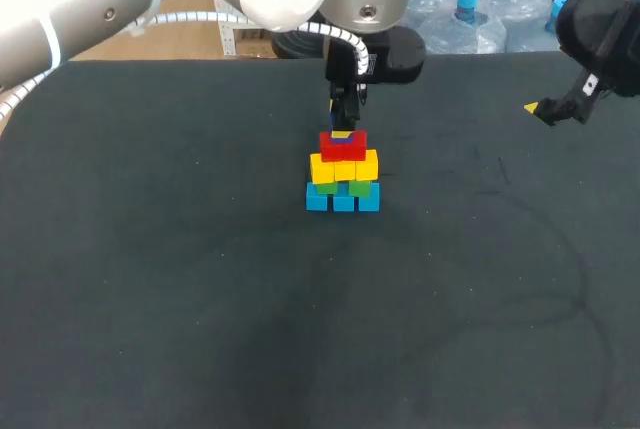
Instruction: Place the blue cubes, place green cubes on the blue cubes, place the yellow cubes on the green cubes, then place the red cubes on the yellow cubes, and place purple cube on the red cubes.
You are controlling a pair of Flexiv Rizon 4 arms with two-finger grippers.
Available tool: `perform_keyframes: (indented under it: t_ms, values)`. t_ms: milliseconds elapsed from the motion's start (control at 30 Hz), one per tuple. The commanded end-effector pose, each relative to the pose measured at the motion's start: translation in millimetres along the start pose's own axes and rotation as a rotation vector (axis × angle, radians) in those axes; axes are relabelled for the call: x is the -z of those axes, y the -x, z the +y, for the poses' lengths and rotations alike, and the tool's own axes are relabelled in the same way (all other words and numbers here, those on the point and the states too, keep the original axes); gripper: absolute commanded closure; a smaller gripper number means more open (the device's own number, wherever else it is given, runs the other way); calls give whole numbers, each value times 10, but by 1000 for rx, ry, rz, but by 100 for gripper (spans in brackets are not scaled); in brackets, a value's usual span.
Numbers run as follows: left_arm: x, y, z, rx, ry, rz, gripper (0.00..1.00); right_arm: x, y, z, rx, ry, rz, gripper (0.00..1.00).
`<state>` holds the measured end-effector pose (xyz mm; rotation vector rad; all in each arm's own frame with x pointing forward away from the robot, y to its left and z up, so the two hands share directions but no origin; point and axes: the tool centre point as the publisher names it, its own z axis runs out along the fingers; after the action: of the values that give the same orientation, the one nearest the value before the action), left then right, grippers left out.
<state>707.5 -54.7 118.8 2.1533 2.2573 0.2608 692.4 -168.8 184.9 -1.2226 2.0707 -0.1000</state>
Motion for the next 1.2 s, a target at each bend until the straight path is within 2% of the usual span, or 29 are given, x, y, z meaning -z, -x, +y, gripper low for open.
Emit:
perform_keyframes:
  t_ms: [33,367,400,467,500,900,1200]
  values:
    - [-5,10,14,1,-3,1,100,-3,-16,27,-2,-13,-5,0]
    - [-1,13,8,0,-4,1,100,-3,-16,27,-2,-13,-5,0]
    - [0,13,6,-2,-4,2,92,-3,-16,27,-2,-13,-5,0]
    - [4,17,-4,-5,-11,0,17,-3,-16,27,-2,-13,-5,0]
    - [5,17,-5,-6,-11,0,0,-3,-16,27,-2,-13,-5,0]
    - [56,1,20,21,-19,-7,0,-3,-16,27,-2,-13,-5,0]
    - [276,-223,72,105,9,-83,0,-3,-16,27,-2,-13,-5,0]
